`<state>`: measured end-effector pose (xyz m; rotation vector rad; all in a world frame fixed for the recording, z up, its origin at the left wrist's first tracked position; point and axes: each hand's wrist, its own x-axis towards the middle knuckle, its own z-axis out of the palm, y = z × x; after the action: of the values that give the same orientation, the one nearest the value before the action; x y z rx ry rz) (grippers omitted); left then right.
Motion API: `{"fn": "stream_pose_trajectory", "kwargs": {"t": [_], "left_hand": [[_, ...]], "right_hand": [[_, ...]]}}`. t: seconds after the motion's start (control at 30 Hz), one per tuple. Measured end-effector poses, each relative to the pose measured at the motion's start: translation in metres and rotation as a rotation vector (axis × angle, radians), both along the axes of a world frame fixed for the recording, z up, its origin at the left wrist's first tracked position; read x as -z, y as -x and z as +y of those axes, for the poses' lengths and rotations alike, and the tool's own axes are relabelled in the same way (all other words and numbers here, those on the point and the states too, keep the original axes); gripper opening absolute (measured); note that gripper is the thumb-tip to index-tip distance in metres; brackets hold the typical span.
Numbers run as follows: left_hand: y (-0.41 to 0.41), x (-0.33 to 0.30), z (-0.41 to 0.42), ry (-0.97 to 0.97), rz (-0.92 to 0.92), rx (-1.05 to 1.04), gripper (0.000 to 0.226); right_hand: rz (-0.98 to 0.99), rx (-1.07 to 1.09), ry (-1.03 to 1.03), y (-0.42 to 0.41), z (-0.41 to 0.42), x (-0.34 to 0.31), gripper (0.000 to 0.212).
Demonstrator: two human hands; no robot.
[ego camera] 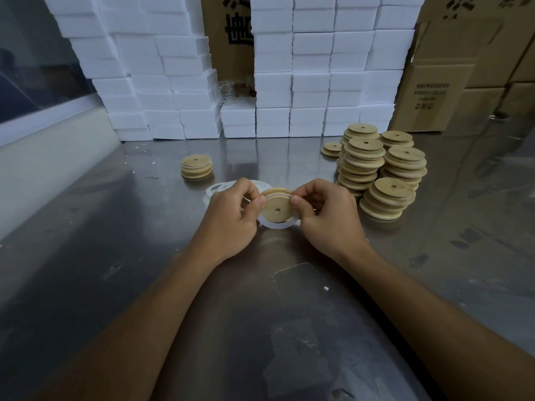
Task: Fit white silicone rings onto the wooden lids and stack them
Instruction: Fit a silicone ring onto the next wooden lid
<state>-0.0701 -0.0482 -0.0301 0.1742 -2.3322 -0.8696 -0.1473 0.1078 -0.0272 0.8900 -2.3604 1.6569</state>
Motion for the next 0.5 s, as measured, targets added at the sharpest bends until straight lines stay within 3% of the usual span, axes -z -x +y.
{"fn": "stream_pose_trajectory", "kwargs": {"t": [0.3,0.5], "left_hand": [[0.0009,0.0009,-0.0048,-0.191,-0.027,0.013,0.018],[0.0005,0.0011,-0.009,-0.092,-0.052,-0.006,0.016]], "right_hand": [[-0.012,-0.025,0.016,0.0014,0.0012,0.0007,0.009],[0.012,-0.024,0.021,0.0024,0.0013,0.0016,0.009]]}}
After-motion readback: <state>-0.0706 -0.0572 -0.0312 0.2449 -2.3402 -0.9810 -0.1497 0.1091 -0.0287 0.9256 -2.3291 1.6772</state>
